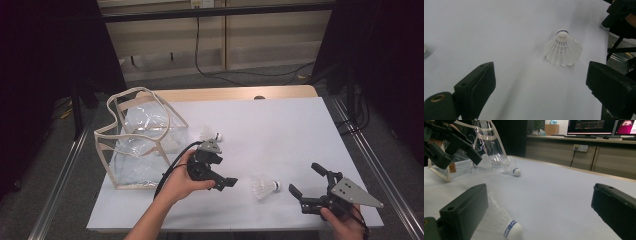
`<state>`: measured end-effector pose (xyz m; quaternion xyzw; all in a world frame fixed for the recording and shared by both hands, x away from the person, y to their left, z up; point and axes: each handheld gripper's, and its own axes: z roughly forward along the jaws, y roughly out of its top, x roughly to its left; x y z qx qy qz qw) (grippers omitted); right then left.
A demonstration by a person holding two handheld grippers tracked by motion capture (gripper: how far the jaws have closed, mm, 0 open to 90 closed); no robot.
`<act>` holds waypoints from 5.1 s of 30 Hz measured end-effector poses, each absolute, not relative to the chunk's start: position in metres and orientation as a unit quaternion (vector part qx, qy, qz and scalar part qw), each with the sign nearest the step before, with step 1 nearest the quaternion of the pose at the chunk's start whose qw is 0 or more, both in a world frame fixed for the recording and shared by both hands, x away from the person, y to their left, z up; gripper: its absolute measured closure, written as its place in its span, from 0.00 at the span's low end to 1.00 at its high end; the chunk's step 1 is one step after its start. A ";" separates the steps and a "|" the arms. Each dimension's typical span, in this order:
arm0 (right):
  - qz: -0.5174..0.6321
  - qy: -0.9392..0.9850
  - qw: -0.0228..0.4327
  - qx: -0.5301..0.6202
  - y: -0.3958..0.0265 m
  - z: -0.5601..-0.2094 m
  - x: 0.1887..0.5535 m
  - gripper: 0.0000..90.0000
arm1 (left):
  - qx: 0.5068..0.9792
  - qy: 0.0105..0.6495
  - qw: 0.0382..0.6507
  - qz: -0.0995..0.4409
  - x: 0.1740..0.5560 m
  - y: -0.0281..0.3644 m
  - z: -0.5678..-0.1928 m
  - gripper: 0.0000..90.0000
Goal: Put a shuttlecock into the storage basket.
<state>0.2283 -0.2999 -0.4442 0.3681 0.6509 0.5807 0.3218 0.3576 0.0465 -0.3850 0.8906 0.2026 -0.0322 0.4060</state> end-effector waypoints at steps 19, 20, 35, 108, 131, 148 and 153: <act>0.580 0.652 0.323 0.367 -0.300 -0.444 0.228 0.01 | 0.888 0.192 0.415 -0.039 0.353 0.033 -0.393 0.10; 0.579 0.652 0.323 0.368 -0.300 -0.444 0.228 0.01 | 0.889 0.191 0.415 -0.041 0.352 0.032 -0.393 0.10; 0.579 0.653 0.321 0.367 -0.299 -0.444 0.229 0.01 | 0.886 0.190 0.420 -0.045 0.350 0.028 -0.395 0.10; 0.575 0.653 0.324 0.370 -0.300 -0.444 0.232 0.01 | 0.883 0.174 0.428 -0.082 0.331 0.000 -0.415 0.10; 0.578 0.651 0.323 0.371 -0.302 -0.444 0.232 0.01 | 0.887 0.167 0.422 -0.082 0.326 -0.014 -0.423 0.13; 0.577 0.651 0.323 0.372 -0.303 -0.444 0.231 0.01 | 0.887 0.168 0.421 -0.084 0.324 -0.029 -0.429 0.26; 0.578 0.651 0.324 0.371 -0.302 -0.444 0.232 0.01 | 0.887 0.173 0.420 -0.083 0.325 -0.033 -0.430 0.31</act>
